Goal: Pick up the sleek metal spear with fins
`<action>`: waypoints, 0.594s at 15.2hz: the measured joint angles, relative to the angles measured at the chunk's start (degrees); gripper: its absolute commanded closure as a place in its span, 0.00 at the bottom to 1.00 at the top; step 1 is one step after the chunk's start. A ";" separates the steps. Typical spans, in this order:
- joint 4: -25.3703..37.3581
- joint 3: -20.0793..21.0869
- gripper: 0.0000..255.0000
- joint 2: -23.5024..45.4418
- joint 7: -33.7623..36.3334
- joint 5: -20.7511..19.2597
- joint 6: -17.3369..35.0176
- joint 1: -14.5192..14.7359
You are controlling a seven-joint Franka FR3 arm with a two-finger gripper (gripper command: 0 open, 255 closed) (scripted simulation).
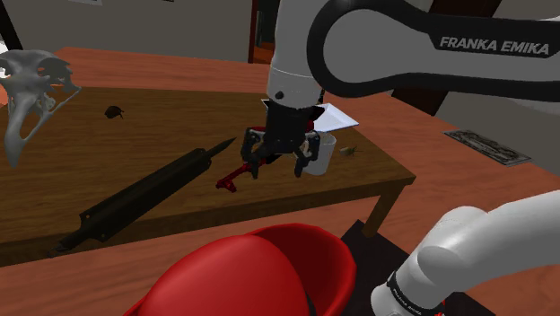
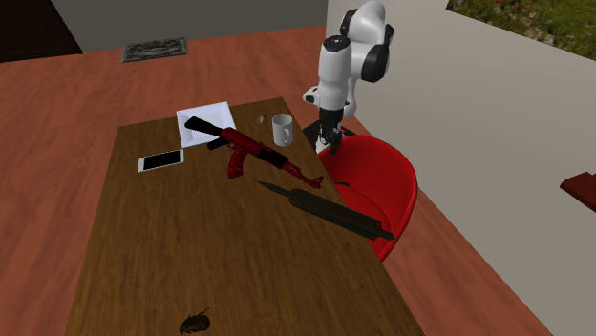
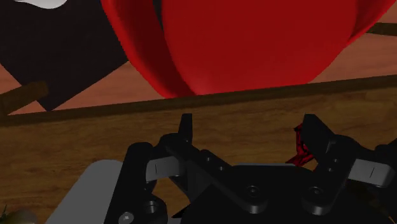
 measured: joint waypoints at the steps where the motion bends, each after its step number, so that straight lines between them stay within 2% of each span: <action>1: 1.38 2.01 0.00 1.97 3.51 -0.39 0.84 -0.95; 5: 8.91 9.83 0.00 11.25 17.81 -4.48 2.67 -5.21; 7: 14.09 14.24 0.00 18.14 26.13 -8.83 3.20 -7.32; 9: 19.10 18.08 0.00 25.49 35.21 -14.33 3.20 -7.90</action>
